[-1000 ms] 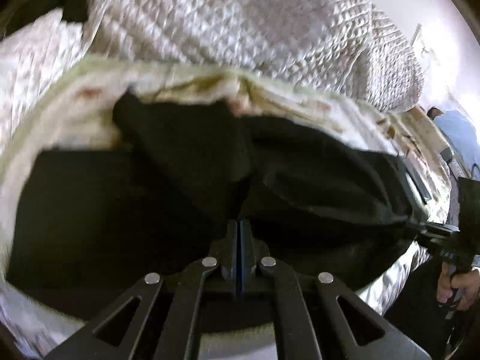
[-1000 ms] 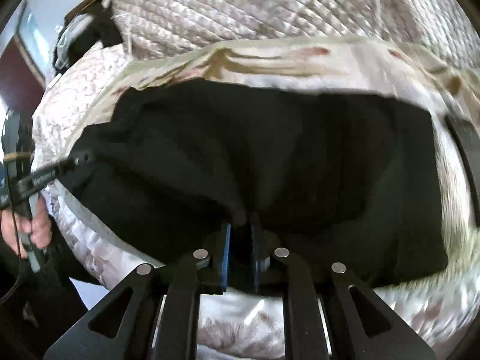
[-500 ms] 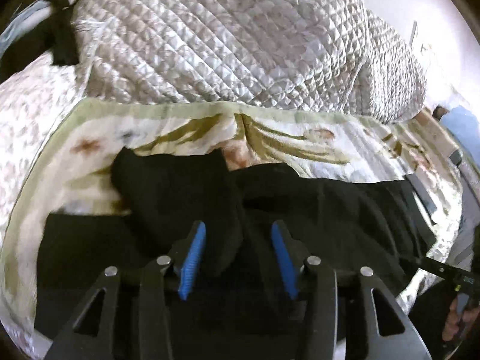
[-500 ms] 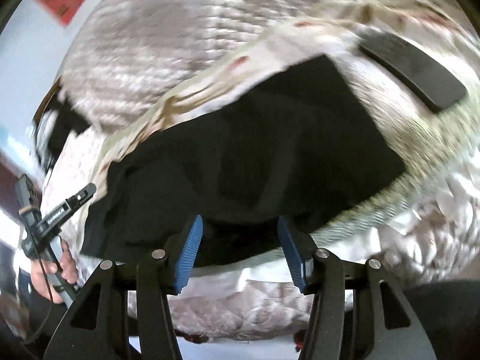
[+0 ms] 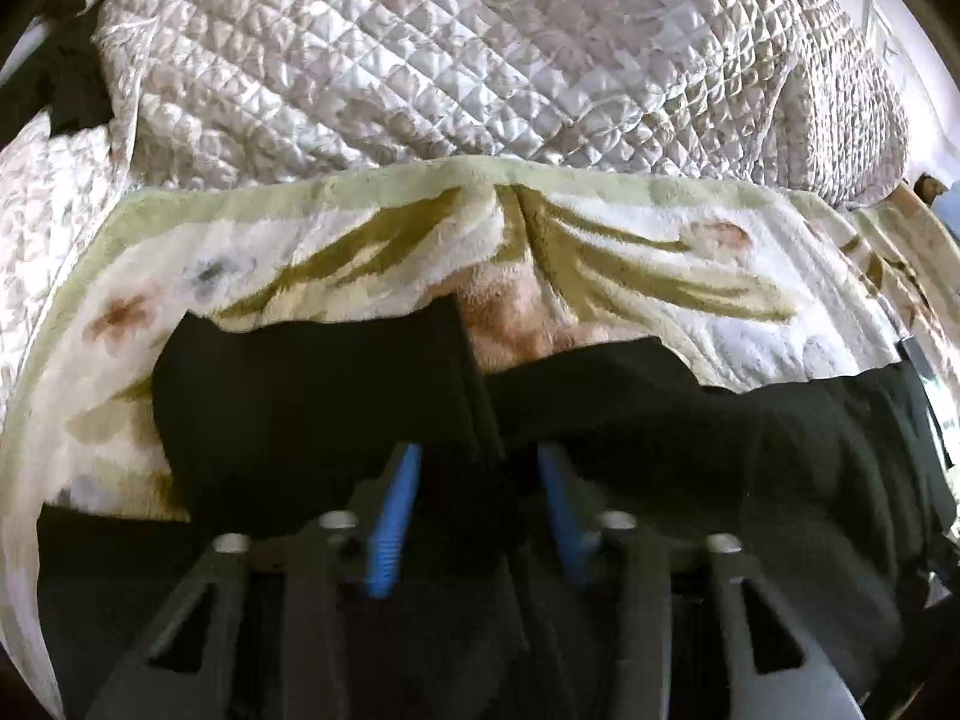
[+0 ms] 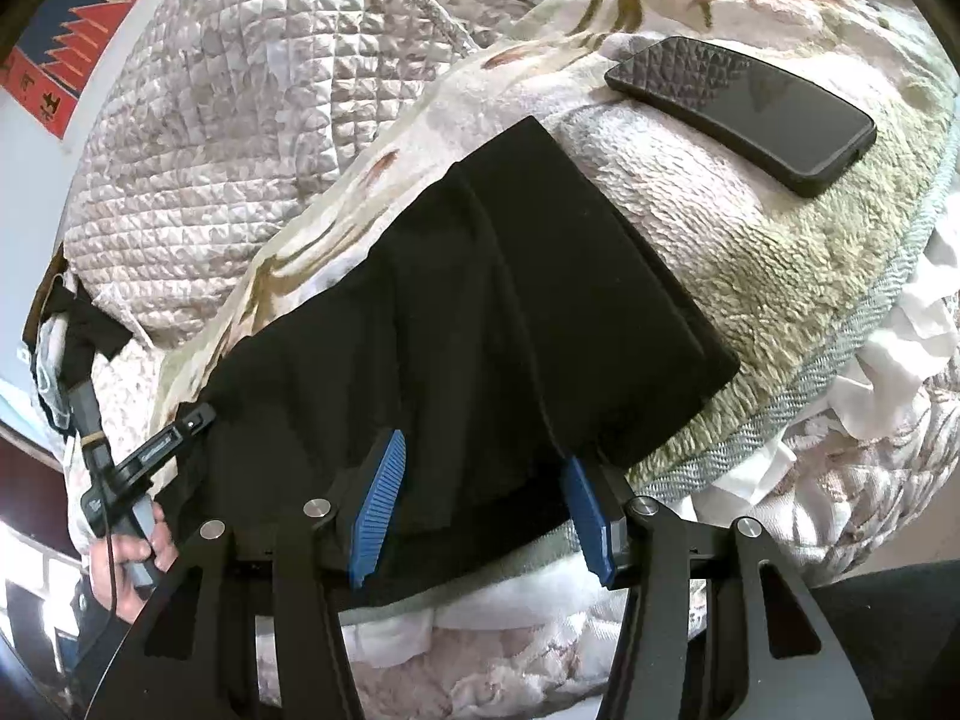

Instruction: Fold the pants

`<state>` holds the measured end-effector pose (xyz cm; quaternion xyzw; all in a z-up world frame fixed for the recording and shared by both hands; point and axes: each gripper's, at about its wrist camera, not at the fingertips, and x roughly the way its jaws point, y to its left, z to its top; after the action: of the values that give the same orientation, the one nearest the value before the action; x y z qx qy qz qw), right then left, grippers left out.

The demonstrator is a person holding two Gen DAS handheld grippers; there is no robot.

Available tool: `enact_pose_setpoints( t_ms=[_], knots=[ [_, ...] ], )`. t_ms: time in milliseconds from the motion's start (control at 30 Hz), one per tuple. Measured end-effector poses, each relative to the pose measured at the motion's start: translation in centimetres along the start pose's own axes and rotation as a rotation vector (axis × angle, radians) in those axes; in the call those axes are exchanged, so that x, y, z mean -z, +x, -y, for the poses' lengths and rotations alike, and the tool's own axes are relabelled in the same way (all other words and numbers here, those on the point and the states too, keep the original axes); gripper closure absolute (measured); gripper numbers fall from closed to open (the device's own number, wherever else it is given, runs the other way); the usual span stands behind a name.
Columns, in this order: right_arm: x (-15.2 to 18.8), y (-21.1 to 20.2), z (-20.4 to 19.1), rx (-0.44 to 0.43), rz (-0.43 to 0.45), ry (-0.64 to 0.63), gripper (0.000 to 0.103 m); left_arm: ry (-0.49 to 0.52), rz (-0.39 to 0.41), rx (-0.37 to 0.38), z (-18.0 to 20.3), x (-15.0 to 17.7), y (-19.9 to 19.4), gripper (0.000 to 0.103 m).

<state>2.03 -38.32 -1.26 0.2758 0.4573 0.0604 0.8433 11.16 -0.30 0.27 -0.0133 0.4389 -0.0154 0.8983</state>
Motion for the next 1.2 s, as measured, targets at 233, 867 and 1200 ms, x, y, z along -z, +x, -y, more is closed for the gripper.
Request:
enact_pose_setpoints(
  t_ms=[233, 867, 1200],
  knots=[
    [0.0, 0.1, 0.1, 0.005, 0.011, 0.001, 0.05, -0.115, 0.16, -0.058, -3.6, 1.3, -5.9, 0.097],
    [0.5, -0.5, -0.1, 0.025, 0.026, 0.014, 0.05, -0.603, 0.151, -0.054, -14.5, 12.4, -10.8, 0.062],
    [0.8, -1.1, 0.3, 0.018, 0.077, 0.035, 0.05, -0.621, 0.152, -0.057, -15.0, 11.0, -9.5, 0.078]
  ],
)
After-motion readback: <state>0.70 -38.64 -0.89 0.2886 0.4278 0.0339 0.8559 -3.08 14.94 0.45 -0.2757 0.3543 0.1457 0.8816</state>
